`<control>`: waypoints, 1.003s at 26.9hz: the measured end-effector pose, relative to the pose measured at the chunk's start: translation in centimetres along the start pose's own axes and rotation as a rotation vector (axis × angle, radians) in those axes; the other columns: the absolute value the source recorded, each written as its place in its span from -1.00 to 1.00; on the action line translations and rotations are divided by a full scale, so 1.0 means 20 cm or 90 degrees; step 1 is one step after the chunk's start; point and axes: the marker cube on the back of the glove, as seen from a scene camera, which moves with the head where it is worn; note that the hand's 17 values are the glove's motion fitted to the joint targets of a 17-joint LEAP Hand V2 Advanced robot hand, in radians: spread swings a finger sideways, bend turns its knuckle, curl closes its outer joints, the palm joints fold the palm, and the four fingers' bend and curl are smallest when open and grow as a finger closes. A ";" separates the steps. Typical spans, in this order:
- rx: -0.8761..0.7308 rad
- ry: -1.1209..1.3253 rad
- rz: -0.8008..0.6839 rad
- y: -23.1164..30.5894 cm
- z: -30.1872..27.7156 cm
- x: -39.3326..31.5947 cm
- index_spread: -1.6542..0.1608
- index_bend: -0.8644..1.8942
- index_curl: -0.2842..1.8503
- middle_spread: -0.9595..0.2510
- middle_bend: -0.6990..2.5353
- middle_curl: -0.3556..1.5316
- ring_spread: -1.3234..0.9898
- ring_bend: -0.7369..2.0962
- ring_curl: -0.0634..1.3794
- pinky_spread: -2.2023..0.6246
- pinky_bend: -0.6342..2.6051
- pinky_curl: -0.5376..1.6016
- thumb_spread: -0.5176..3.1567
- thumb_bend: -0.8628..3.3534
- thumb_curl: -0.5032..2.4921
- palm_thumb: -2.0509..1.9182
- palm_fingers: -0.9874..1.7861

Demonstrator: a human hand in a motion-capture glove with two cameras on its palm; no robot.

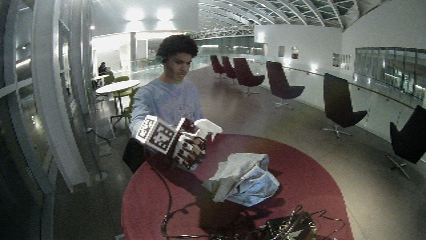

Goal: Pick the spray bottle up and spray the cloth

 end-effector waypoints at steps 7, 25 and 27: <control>-0.053 0.140 -0.023 -0.07 0.05 -0.06 0.56 -0.28 -0.45 0.47 -0.40 -0.16 0.06 -0.07 -0.34 0.43 -0.27 -0.10 -0.24 -0.60 -0.34 0.48 0.62; -0.126 0.251 -0.009 -0.11 0.09 -0.07 0.57 -0.28 -0.43 0.44 -0.39 -0.15 0.06 -0.05 -0.35 0.41 -0.25 -0.10 -0.25 -0.60 -0.32 0.47 0.62; -0.131 0.254 -0.005 -0.11 0.10 -0.07 0.57 -0.27 -0.42 0.44 -0.39 -0.15 0.06 -0.05 -0.35 0.41 -0.25 -0.10 -0.25 -0.60 -0.31 0.47 0.62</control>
